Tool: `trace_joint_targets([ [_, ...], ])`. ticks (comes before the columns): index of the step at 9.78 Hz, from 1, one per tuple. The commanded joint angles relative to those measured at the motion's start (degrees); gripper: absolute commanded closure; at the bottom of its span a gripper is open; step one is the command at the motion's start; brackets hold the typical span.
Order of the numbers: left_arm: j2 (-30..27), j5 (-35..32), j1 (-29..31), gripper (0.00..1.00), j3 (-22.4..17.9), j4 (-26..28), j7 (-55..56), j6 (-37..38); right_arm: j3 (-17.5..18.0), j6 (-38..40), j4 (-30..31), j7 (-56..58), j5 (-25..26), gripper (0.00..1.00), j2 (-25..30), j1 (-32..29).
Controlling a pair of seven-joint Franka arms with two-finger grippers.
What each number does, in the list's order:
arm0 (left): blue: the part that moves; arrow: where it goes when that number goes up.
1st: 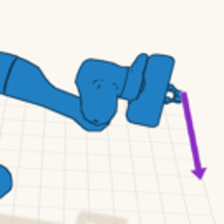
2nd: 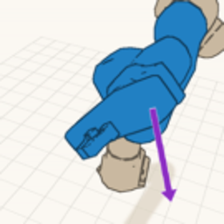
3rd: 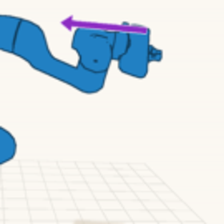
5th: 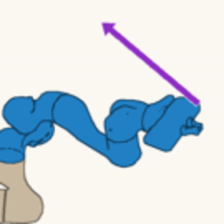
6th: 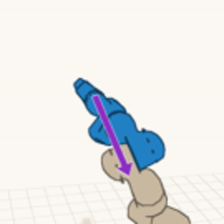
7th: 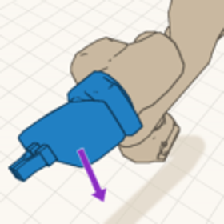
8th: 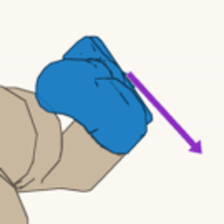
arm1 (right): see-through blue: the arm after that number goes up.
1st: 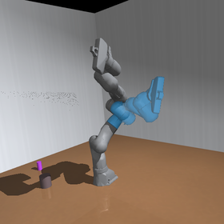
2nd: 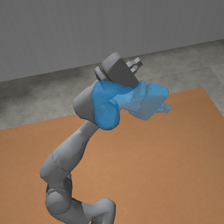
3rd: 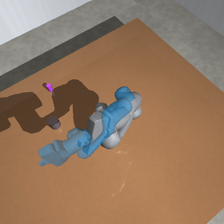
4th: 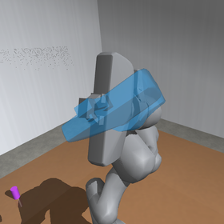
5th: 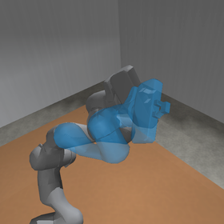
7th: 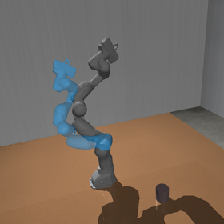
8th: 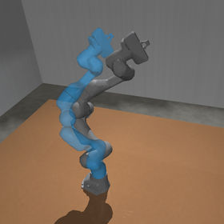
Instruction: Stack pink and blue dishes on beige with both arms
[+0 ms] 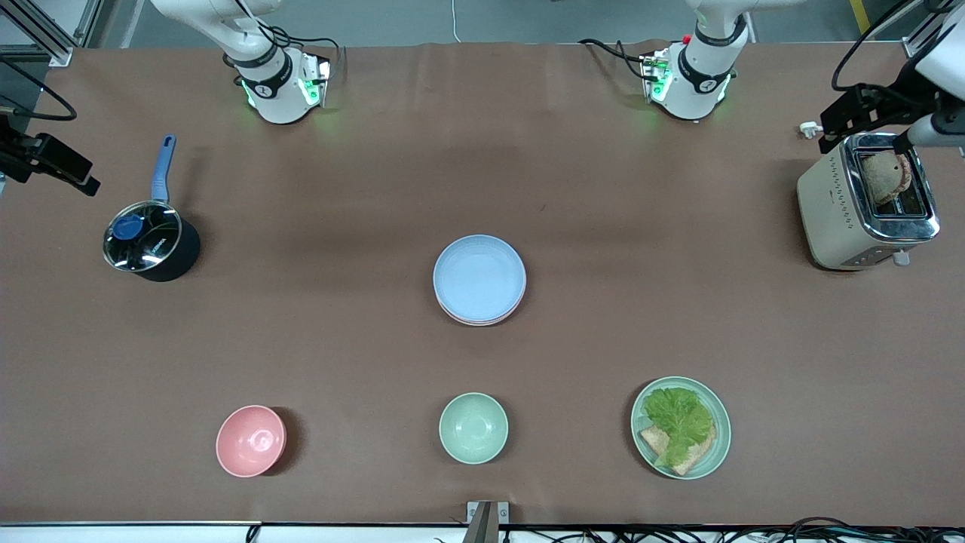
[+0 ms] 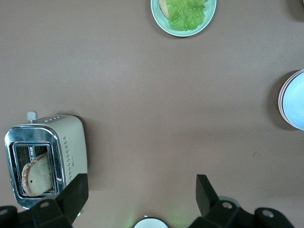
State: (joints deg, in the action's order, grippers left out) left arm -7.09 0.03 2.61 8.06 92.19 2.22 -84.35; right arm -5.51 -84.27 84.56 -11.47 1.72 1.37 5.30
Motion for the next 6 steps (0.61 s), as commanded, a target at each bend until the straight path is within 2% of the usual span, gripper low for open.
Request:
trace_joint_targets([
  [1, 1.3, 0.8, 0.4, 0.0, -0.3, -0.4, -1.1, 0.1, 0.4, -0.4, 0.0, 0.3, -0.7, 0.0, 0.2, -0.5],
  [3, 3.8, 0.2, 0.0, 0.0, -0.4, -2.5, -0.7, 0.1, 0.4, -1.9, 0.2, 0.3, -0.8, 0.0, 0.2, -0.6],
  [6, 4.1, 0.0, 0.2, 0.0, -0.4, -3.2, -0.7, 0.4, 0.3, -1.8, 0.2, 3.1, -0.8, 0.0, 0.2, -1.2],
])
